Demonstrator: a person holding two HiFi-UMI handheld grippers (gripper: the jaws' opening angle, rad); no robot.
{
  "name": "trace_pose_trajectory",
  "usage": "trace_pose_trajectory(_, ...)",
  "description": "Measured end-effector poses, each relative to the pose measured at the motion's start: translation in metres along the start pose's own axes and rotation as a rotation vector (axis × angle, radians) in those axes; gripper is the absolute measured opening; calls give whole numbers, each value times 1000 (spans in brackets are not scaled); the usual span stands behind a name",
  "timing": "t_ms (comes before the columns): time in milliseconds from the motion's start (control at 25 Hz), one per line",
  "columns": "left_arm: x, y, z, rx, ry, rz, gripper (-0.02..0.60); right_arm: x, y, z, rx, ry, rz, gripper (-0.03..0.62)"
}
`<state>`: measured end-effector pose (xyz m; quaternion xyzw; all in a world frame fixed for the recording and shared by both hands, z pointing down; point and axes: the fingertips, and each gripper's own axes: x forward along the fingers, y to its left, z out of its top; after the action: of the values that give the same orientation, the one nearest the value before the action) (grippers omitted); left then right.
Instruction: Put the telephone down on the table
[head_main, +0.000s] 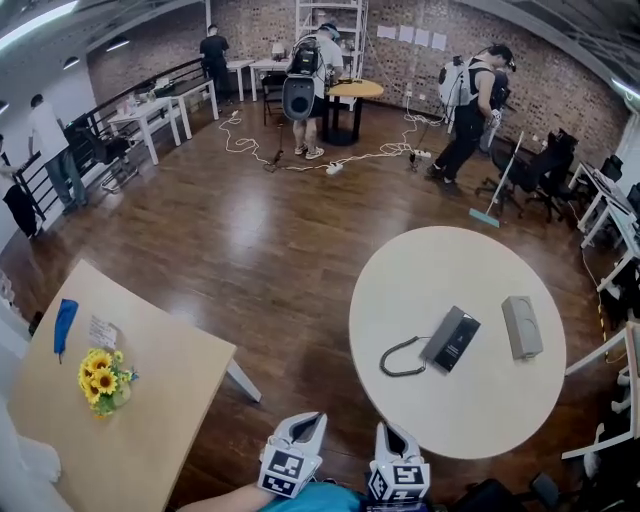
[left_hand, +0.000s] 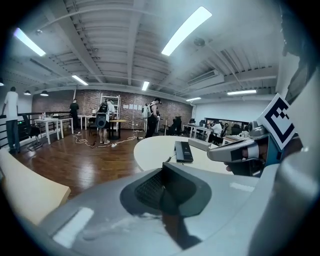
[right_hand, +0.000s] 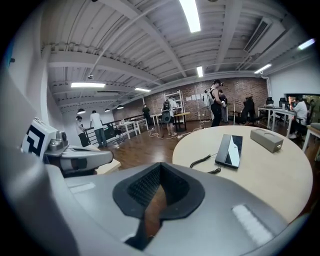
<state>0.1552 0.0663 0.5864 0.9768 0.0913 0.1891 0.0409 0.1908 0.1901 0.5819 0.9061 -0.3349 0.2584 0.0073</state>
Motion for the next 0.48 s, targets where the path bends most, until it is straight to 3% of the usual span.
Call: trace_pose_trajectory(480,34,69,36,-8,-72,-30,14,49,-17,47,-31,-53,-127,-6)
